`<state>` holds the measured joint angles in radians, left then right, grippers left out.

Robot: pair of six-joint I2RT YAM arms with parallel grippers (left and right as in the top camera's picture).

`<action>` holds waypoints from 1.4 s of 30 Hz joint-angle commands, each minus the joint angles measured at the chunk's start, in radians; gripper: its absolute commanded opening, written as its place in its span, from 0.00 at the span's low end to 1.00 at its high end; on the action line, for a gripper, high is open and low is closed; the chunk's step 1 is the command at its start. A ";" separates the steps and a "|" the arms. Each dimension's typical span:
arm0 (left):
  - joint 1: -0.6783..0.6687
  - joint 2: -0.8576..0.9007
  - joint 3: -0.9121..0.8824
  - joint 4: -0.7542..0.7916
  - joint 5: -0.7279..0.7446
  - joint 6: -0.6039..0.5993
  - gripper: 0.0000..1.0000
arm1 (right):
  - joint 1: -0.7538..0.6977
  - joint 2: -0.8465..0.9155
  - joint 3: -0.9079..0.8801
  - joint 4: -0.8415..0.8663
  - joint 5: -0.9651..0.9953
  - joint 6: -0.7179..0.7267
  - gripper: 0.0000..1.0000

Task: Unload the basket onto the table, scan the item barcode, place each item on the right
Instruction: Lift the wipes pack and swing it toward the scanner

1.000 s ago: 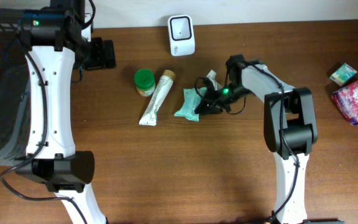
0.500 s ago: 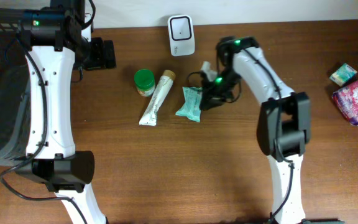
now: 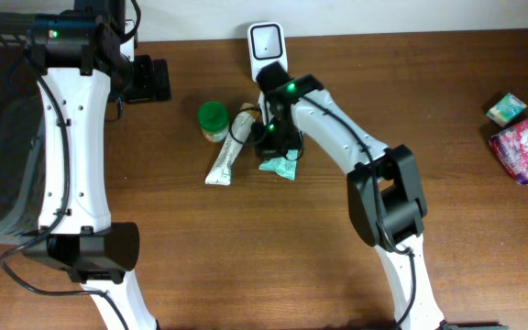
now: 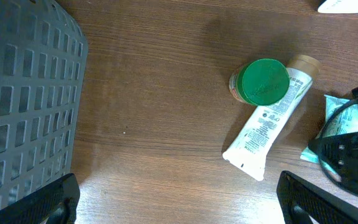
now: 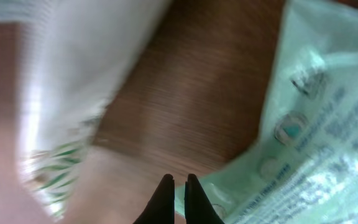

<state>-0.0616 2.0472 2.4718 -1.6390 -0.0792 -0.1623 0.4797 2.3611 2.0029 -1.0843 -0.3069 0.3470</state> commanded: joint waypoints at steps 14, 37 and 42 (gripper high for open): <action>-0.003 0.003 -0.002 -0.001 -0.004 -0.009 0.99 | -0.135 -0.003 0.251 -0.392 0.348 -0.078 0.15; -0.003 0.003 -0.002 -0.001 -0.005 -0.009 0.99 | -0.356 0.002 -0.278 0.167 -0.546 -0.394 0.75; -0.003 0.003 -0.002 -0.001 -0.004 -0.009 0.99 | -0.328 0.002 -0.290 0.232 -0.546 -0.352 0.20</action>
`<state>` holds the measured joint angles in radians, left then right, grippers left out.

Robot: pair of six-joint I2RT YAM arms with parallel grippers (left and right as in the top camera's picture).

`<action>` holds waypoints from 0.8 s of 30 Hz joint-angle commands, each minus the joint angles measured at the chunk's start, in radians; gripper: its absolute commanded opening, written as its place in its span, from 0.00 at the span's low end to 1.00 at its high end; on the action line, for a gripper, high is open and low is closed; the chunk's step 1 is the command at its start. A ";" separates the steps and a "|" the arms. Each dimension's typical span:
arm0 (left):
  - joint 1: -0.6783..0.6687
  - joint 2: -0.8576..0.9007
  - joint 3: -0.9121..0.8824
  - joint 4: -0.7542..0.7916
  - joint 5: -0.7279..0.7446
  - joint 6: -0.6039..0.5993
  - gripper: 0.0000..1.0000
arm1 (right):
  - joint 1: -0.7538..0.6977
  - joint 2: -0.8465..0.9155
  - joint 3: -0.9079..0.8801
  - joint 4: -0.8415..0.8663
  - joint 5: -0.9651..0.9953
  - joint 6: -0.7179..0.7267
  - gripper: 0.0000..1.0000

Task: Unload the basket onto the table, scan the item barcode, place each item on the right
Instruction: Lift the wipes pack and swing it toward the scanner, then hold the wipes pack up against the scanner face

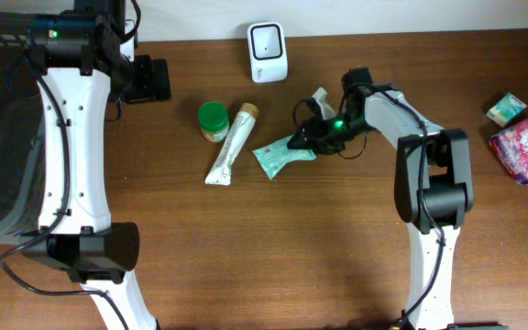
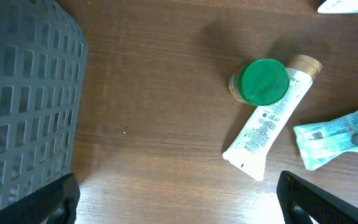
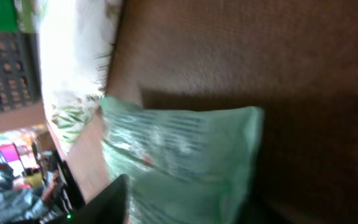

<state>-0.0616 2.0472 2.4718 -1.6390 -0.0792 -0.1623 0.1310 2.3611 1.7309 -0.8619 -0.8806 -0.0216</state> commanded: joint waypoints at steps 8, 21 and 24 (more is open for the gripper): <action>-0.003 0.003 -0.002 -0.001 -0.004 -0.009 0.99 | 0.018 0.001 0.031 0.010 -0.168 0.027 0.04; -0.003 0.003 -0.002 -0.001 -0.004 -0.009 0.99 | -0.036 -0.113 0.319 -0.021 -0.232 0.058 0.04; -0.003 0.003 -0.002 -0.001 -0.005 -0.009 0.99 | -0.055 -0.165 0.319 -0.030 -0.128 0.099 0.04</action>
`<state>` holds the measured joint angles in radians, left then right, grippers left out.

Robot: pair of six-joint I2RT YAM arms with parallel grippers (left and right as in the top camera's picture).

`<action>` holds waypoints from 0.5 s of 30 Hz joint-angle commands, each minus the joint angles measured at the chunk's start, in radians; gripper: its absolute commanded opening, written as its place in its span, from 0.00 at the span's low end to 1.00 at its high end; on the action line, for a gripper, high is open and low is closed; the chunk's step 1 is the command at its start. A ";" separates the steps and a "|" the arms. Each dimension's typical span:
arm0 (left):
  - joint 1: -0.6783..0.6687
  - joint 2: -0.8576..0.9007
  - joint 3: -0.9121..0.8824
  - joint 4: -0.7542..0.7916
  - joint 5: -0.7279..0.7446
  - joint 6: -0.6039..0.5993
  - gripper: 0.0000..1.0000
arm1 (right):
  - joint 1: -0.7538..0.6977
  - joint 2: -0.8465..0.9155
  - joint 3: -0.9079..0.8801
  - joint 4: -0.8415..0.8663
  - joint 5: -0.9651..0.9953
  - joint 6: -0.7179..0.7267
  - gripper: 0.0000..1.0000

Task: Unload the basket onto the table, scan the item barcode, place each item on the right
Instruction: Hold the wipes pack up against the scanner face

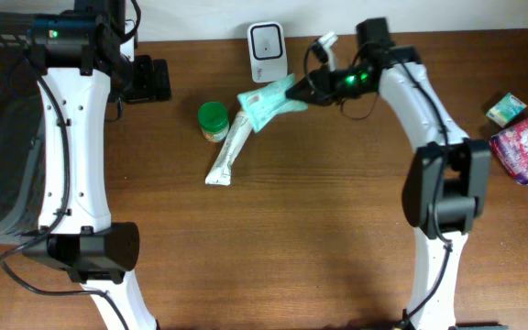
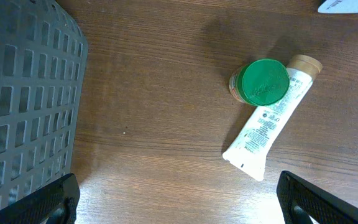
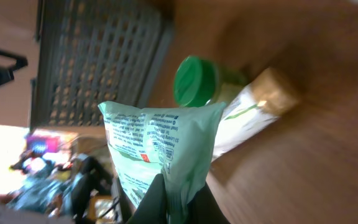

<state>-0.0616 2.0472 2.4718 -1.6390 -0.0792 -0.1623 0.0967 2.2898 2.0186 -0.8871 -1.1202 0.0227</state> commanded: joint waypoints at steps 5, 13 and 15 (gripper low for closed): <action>-0.003 0.003 -0.002 -0.001 -0.004 -0.009 0.99 | -0.048 -0.167 0.031 -0.013 0.205 0.092 0.04; -0.003 0.002 -0.002 -0.001 -0.004 -0.009 0.99 | -0.051 -0.182 0.031 -0.045 0.204 0.129 0.04; -0.003 0.003 -0.002 -0.001 -0.005 -0.009 0.99 | -0.051 -0.182 0.031 -0.043 0.197 0.128 0.04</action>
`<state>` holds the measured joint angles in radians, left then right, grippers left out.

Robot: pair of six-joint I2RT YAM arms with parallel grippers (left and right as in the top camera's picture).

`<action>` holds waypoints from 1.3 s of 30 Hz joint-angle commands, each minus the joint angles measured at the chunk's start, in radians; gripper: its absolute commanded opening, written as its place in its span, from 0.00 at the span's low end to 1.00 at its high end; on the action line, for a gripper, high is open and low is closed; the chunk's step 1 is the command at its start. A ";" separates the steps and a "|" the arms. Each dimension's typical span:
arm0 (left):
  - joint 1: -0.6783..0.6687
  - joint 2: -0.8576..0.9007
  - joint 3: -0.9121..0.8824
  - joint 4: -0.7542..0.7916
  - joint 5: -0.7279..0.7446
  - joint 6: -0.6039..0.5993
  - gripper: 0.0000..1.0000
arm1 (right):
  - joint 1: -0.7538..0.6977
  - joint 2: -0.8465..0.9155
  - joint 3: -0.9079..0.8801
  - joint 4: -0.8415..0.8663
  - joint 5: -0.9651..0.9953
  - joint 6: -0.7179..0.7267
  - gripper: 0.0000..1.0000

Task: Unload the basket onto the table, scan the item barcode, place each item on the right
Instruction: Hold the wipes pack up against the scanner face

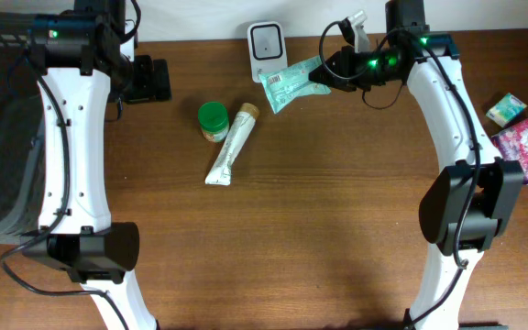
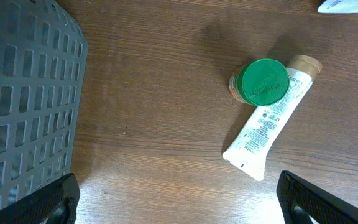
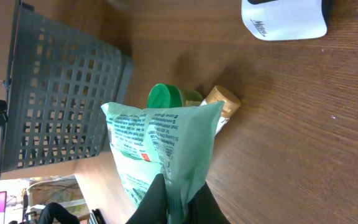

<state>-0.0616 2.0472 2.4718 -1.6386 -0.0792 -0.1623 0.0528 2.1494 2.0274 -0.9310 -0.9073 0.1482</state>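
My right gripper (image 1: 326,70) is shut on a pale green printed packet (image 1: 290,82), held in the air just right of the white barcode scanner (image 1: 267,40) at the table's back edge. In the right wrist view the packet (image 3: 160,146) rises from between my fingers (image 3: 154,202), with the scanner (image 3: 284,17) at the top right. My left gripper (image 2: 179,202) stands wide open with nothing between its fingers (image 2: 51,199), high at the back left (image 1: 149,81).
A green-capped jar (image 1: 213,120) and a white tube (image 1: 231,147) lie side by side left of centre. A dark mesh basket fills the left edge. Two packaged items (image 1: 523,142) sit at the far right.
My right gripper has carried the green packet a little to the right and toward the back, from over the tube's cap to just right of the scanner. The left arm has not moved.
My right gripper was down on the green packet beside the tube. Then the packet lay a little further right, gripped from its right end. Then it was in the air over the tube's top, and now hangs beside the scanner.
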 commanded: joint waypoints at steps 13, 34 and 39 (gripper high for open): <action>-0.001 0.003 -0.002 -0.001 -0.005 -0.009 0.99 | 0.003 -0.041 0.022 0.007 -0.027 -0.002 0.04; -0.001 0.003 -0.002 -0.001 -0.005 -0.009 0.99 | 0.039 -0.034 0.022 0.183 -0.109 -0.227 0.04; -0.002 0.003 -0.002 -0.002 -0.005 -0.009 0.99 | 0.039 -0.034 0.022 0.205 -0.136 -0.227 0.04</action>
<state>-0.0616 2.0472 2.4718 -1.6386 -0.0792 -0.1623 0.0872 2.1494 2.0274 -0.7311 -0.9951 -0.0635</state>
